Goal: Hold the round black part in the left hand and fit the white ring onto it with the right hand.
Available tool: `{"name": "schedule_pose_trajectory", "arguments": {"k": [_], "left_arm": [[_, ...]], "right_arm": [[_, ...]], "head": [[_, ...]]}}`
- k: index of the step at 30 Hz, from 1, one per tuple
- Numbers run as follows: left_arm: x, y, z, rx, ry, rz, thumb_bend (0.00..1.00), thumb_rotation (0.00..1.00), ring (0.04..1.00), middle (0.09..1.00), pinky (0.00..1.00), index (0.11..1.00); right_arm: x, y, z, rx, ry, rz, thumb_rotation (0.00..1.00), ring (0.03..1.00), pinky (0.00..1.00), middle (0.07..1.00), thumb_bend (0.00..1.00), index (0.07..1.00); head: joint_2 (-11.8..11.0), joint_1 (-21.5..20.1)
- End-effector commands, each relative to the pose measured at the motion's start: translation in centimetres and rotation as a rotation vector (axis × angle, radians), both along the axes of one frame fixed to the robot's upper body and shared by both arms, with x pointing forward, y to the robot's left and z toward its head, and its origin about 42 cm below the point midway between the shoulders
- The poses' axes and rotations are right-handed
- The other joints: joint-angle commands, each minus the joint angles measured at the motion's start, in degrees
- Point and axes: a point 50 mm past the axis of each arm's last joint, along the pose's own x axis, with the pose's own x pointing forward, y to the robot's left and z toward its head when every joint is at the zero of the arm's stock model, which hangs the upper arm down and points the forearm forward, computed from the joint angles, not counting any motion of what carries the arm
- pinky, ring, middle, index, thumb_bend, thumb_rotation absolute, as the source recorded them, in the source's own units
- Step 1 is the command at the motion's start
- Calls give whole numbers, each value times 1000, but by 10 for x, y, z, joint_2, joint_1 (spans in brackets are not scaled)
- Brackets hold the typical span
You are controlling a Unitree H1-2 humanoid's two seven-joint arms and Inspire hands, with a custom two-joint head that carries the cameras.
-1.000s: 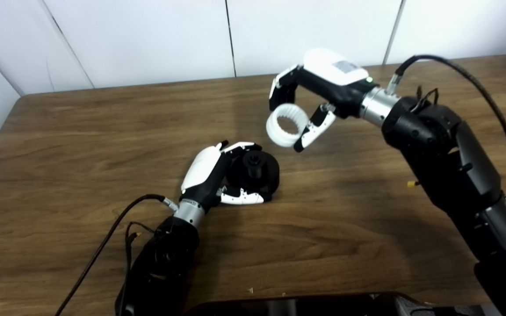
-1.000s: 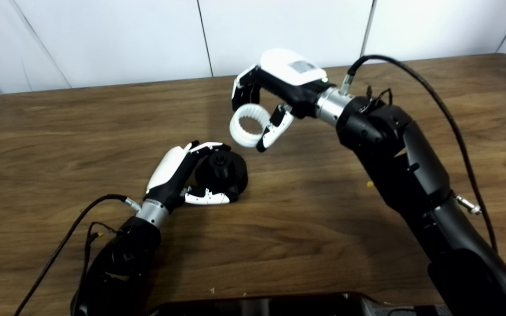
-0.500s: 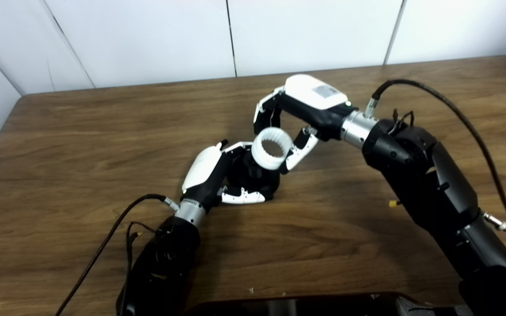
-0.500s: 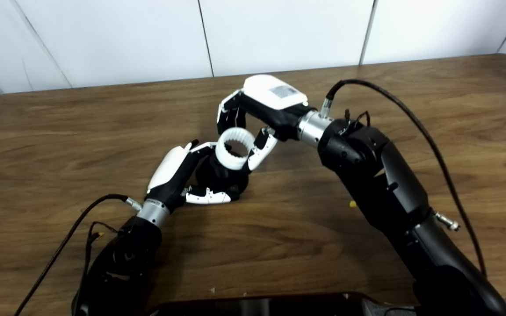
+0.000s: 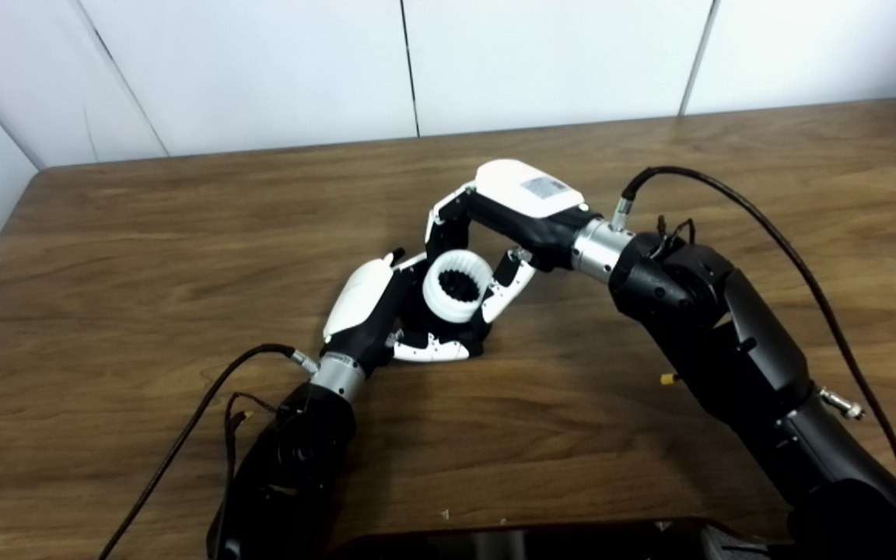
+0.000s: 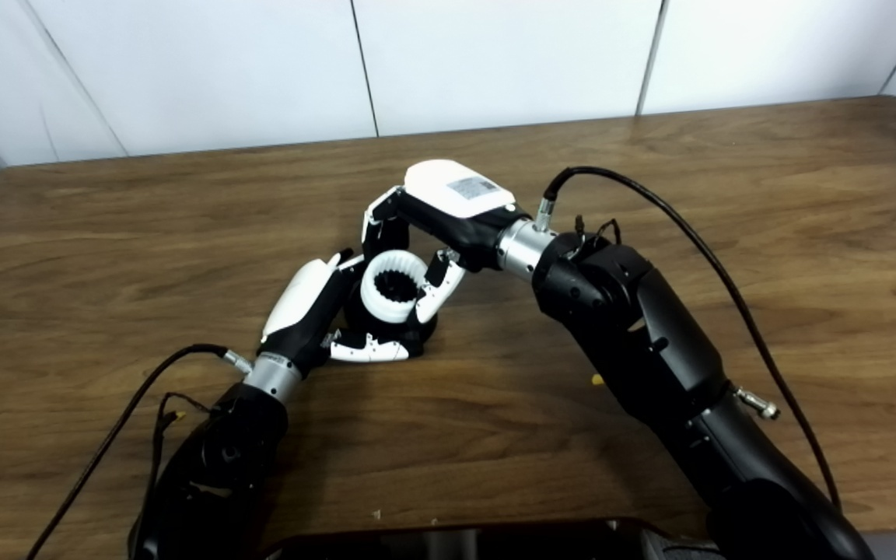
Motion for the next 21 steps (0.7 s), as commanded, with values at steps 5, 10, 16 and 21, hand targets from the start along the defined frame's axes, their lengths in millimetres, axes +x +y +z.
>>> {"name": "schedule_pose_trajectory", "arguments": {"k": [5,10,16,21], "left_arm": [[6,-6,9,11,-50,-16,986,319,787,767,927,780],[6,-6,10,17,-46,-16,989,325,785,762,927,768],[6,-6,10,18,-55,-18,986,322,789,769,917,769],[6,-6,12,22,-54,-15,977,312,804,782,936,785]], "right_arm": [[6,19,11,20,-52,27,0,514,765,469,528,510],[10,26,11,11,-54,26,2,510,796,471,527,510],[15,34,10,3,-45,30,4,510,818,466,526,516],[17,37,7,-6,-43,34,5,532,838,464,526,520]], "head": [[2,3],[2,5],[3,8],[3,13]]}}
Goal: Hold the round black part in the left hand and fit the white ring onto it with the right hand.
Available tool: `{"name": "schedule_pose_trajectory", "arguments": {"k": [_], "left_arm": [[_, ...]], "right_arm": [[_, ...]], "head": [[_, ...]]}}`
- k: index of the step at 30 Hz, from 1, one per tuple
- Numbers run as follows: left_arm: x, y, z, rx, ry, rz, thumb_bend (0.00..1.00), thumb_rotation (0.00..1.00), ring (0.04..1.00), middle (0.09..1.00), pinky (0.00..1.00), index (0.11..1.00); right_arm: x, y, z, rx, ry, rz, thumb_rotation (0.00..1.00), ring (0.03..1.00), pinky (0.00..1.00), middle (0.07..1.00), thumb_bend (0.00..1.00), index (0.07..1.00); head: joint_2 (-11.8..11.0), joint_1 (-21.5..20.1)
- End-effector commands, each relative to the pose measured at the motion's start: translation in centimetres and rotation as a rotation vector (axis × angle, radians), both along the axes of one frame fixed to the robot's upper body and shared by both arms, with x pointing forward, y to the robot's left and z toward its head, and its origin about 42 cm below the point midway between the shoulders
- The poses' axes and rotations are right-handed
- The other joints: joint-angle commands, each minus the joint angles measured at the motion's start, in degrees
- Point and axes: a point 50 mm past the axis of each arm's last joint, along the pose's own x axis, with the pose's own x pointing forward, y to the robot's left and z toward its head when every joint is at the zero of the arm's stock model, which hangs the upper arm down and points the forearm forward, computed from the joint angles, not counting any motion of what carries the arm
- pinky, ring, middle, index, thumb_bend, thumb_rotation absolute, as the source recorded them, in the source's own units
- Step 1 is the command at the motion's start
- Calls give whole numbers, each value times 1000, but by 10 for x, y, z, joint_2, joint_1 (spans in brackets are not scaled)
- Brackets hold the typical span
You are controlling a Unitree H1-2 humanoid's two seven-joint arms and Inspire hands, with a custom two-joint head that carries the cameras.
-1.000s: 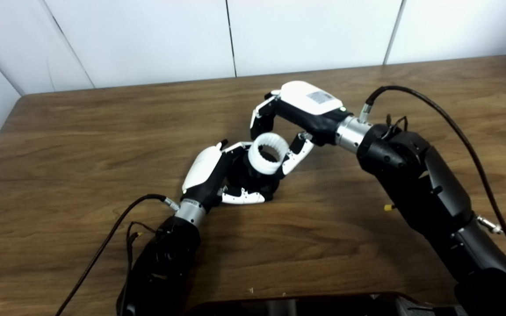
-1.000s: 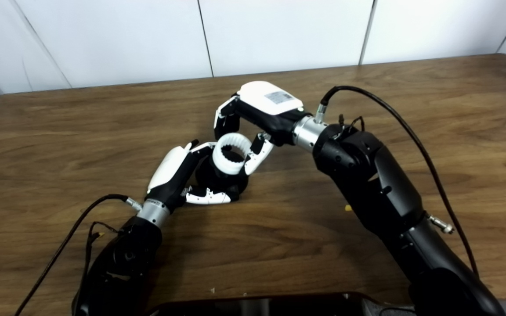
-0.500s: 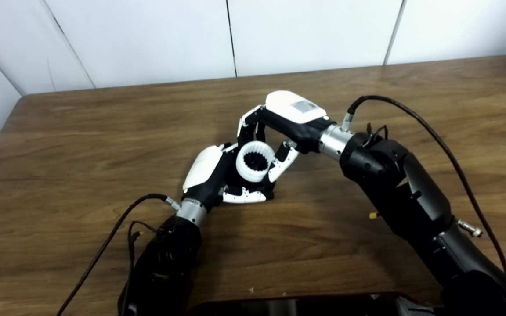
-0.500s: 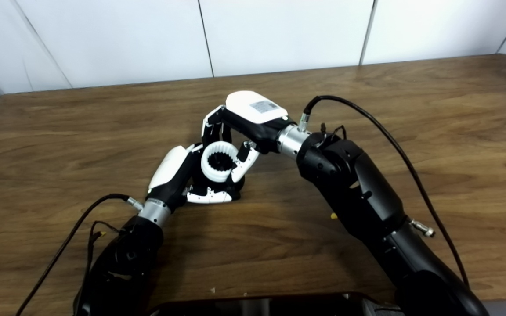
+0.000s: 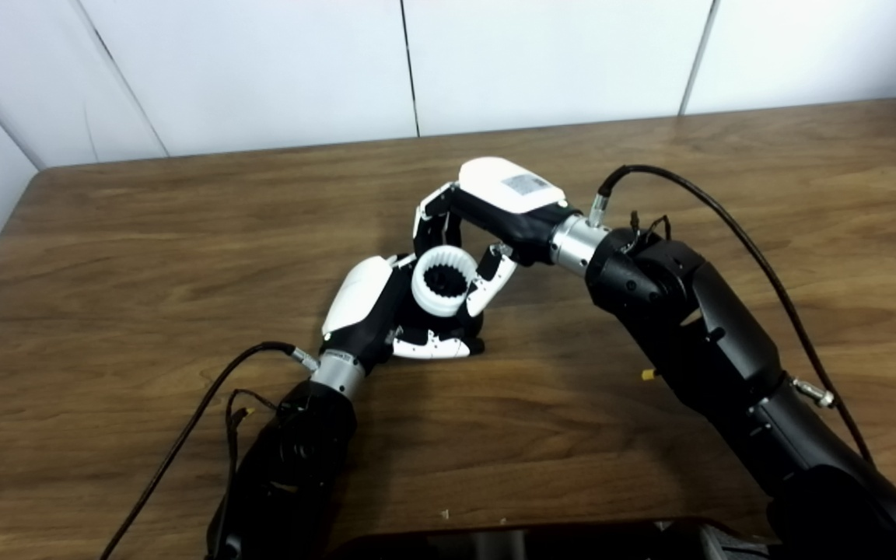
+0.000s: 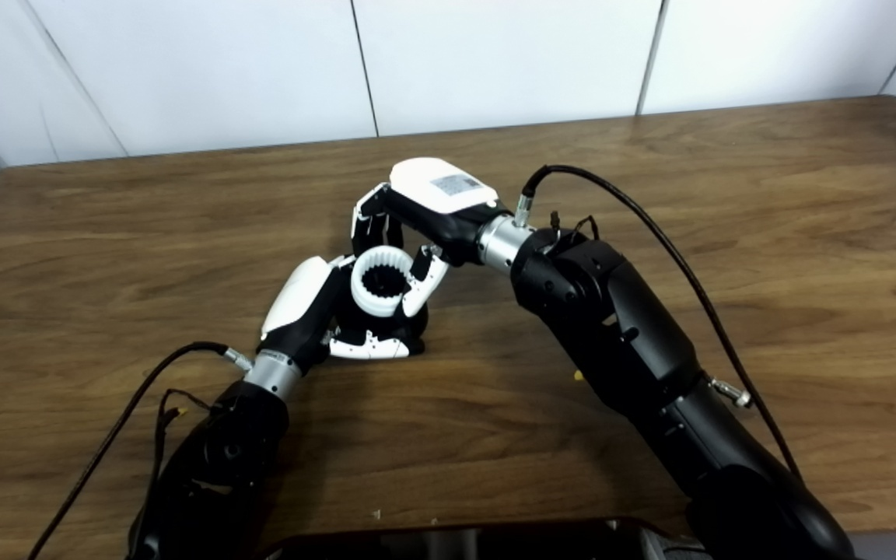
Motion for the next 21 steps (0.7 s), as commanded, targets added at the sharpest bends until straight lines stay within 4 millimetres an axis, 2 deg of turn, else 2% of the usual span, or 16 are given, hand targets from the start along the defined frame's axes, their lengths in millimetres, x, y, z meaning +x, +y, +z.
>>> {"name": "schedule_pose_trajectory", "arguments": {"k": [1,12,17,21], "left_arm": [[6,-8,13,9,-41,-35,976,314,806,785,941,794],[8,-4,15,11,-41,-31,976,323,795,778,937,805],[10,-1,15,19,-38,-9,998,357,800,787,917,813],[11,4,16,10,-25,11,981,325,816,788,941,795]], "right_arm": [[2,15,13,15,-49,40,5,537,843,464,526,519],[4,14,13,10,-47,41,3,523,849,466,526,517],[5,13,13,11,-50,43,2,521,835,466,526,517],[5,12,13,9,-49,43,1,517,825,462,526,521]], "head": [[2,0],[2,1],[2,0],[3,1]]}}
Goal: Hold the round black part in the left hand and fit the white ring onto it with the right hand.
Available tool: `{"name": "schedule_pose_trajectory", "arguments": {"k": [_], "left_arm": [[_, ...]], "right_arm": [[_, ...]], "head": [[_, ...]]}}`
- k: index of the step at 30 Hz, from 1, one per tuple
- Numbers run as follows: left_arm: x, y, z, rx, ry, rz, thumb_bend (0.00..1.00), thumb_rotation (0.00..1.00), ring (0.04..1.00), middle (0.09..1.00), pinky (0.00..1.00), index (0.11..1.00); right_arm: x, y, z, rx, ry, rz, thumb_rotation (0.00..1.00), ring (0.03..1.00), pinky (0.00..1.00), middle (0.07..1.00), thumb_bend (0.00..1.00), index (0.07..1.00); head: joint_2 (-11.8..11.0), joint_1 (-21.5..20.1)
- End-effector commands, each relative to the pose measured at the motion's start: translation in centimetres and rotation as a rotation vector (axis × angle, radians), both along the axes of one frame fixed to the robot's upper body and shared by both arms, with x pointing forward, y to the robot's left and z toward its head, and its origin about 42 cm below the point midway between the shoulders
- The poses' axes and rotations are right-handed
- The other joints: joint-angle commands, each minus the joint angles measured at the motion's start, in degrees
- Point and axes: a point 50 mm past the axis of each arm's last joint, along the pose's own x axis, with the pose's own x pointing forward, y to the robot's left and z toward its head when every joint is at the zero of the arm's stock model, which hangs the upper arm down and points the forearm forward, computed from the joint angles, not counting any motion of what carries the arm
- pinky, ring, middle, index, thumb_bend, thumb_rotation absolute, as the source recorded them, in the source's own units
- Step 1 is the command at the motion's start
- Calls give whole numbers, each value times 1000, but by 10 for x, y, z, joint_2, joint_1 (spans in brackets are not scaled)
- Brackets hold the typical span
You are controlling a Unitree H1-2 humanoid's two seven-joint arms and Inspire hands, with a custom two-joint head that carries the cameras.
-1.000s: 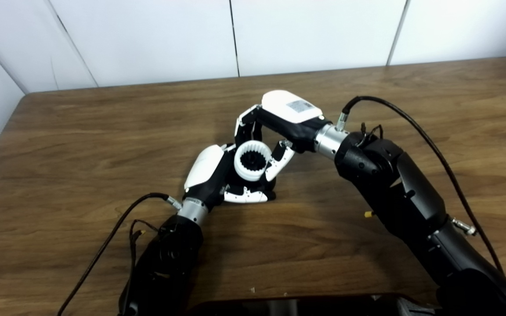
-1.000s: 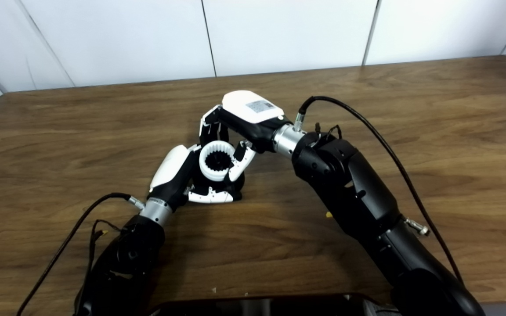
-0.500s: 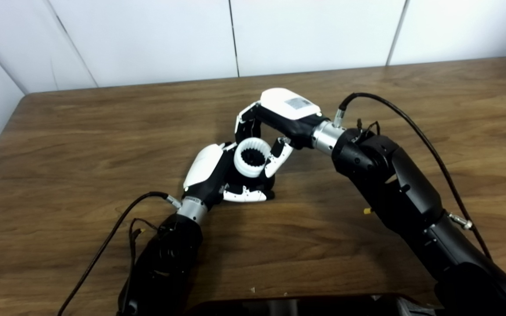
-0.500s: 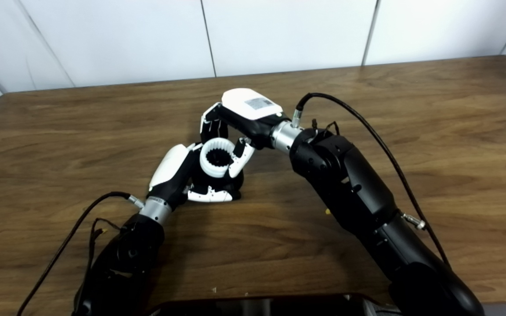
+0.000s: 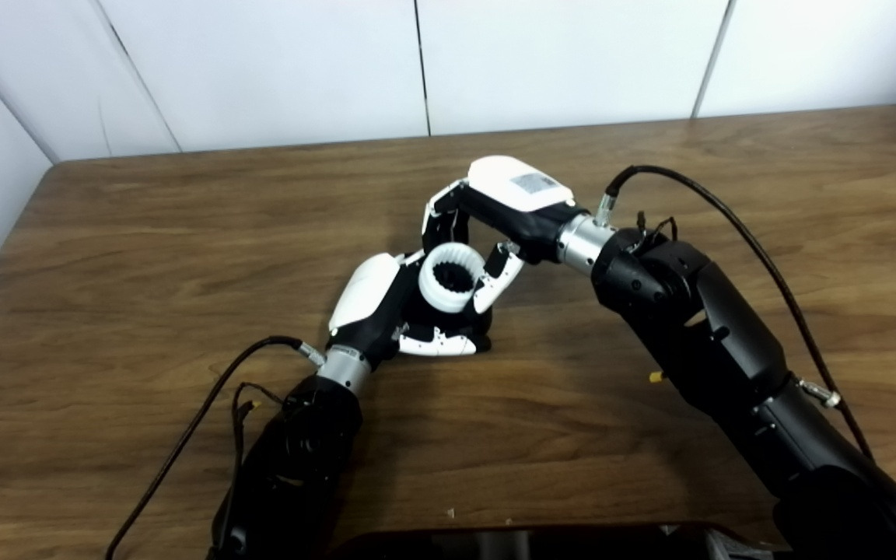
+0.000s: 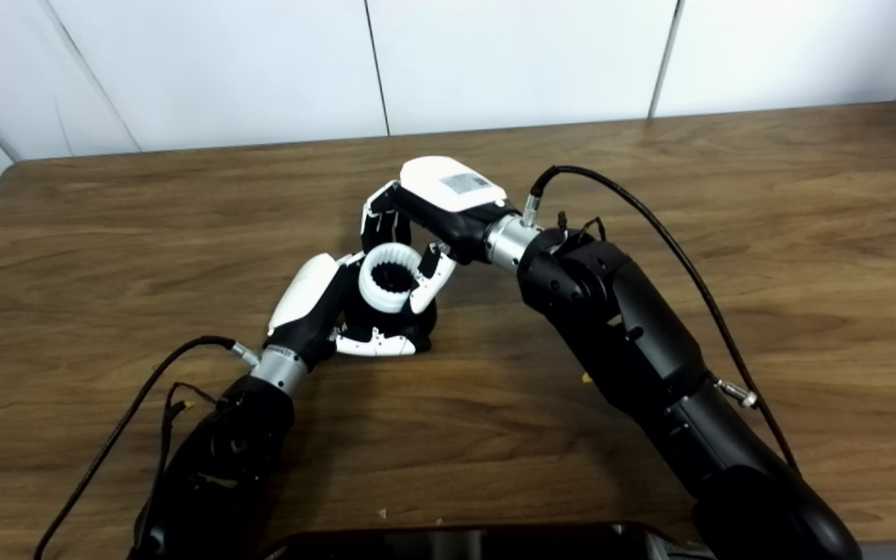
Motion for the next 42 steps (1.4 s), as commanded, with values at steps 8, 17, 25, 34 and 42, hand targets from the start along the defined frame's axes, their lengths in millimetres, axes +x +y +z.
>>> {"name": "schedule_pose_trajectory", "arguments": {"k": [8,17,25,34,42], "left_arm": [[10,9,9,-13,-6,43,992,361,809,791,922,835],[7,11,4,-51,30,60,996,321,829,793,971,817],[6,7,4,-61,41,56,971,306,835,791,996,819],[5,5,5,-66,47,48,963,279,828,784,1000,818],[6,5,6,-66,39,44,973,283,823,777,1000,814]], "right_arm": [[-1,8,14,-20,-40,48,1,522,794,469,527,516],[-1,6,18,-168,-43,54,252,716,914,715,773,642],[-2,5,20,-208,-20,53,352,817,886,835,949,757],[-1,4,20,-212,-21,53,345,802,901,826,940,752],[-1,4,21,-213,-26,52,362,818,910,835,945,780]], "head": [[3,2],[6,1],[7,2],[9,3],[9,1]]}}
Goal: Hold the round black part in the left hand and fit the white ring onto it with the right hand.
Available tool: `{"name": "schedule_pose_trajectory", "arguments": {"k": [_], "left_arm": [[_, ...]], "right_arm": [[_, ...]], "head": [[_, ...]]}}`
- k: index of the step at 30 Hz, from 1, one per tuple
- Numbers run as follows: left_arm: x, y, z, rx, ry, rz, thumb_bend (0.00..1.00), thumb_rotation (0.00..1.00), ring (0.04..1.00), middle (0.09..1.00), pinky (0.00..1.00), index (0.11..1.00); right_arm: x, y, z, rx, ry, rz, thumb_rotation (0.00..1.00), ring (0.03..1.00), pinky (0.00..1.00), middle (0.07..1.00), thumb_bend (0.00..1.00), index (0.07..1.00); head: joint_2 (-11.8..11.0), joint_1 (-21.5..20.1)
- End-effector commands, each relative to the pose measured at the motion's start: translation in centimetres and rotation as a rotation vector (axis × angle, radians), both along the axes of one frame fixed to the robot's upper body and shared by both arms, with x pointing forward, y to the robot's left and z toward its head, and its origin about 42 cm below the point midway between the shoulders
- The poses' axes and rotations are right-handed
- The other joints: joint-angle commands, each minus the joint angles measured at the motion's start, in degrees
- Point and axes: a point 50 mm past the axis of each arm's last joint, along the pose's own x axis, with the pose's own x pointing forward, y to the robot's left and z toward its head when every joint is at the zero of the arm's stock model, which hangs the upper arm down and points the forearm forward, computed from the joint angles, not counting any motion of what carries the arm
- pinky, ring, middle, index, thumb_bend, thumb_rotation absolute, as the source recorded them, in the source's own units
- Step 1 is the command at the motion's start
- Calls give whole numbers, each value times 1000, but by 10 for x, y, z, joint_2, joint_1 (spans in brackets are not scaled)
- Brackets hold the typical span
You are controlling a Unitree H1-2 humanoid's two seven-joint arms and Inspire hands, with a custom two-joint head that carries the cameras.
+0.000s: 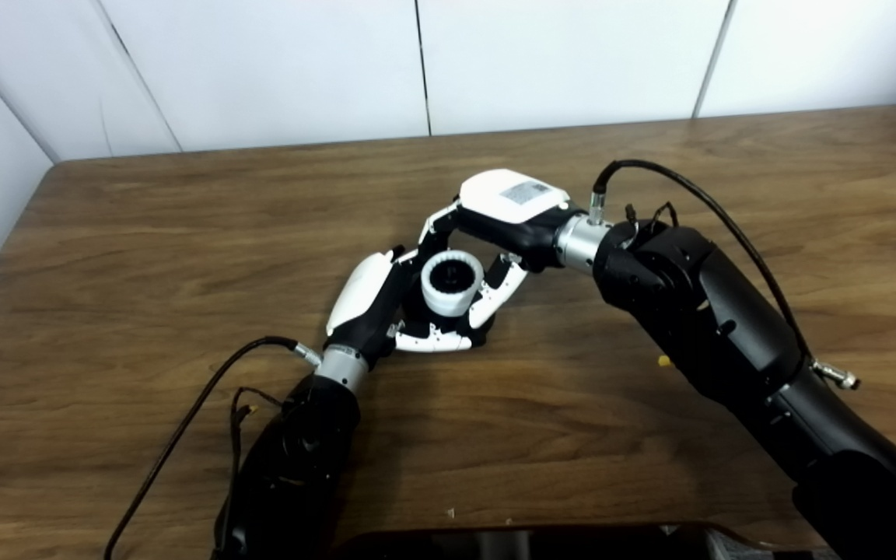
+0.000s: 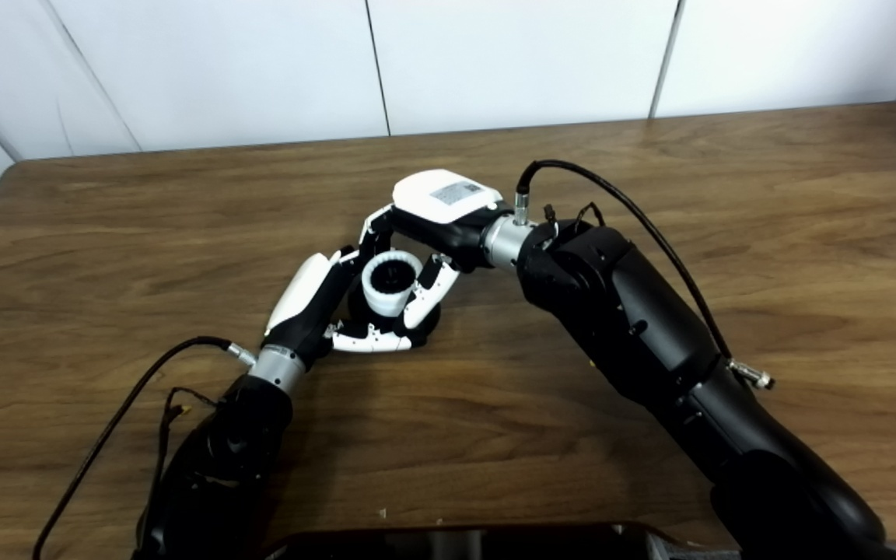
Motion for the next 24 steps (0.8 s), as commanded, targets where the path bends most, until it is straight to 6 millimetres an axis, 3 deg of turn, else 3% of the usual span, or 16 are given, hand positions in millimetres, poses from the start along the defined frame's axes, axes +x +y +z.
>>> {"name": "schedule_pose_trajectory", "arguments": {"k": [1,6,14,24], "left_arm": [[5,1,8,1,-16,3,971,282,824,777,999,814],[7,1,8,-6,-16,2,964,269,829,782,990,813],[10,4,9,6,-43,-11,996,344,826,801,951,829],[10,10,13,-28,-76,-2,998,350,807,810,914,850]], "right_arm": [[2,2,12,-10,-34,8,359,819,909,836,945,780],[3,1,12,2,-32,5,343,824,895,839,939,779],[6,-5,17,37,-46,3,392,841,797,848,922,802],[5,-10,16,85,-48,-19,379,833,780,842,937,809]], "head": [[-1,1],[-1,2],[-5,0],[-21,0]]}}
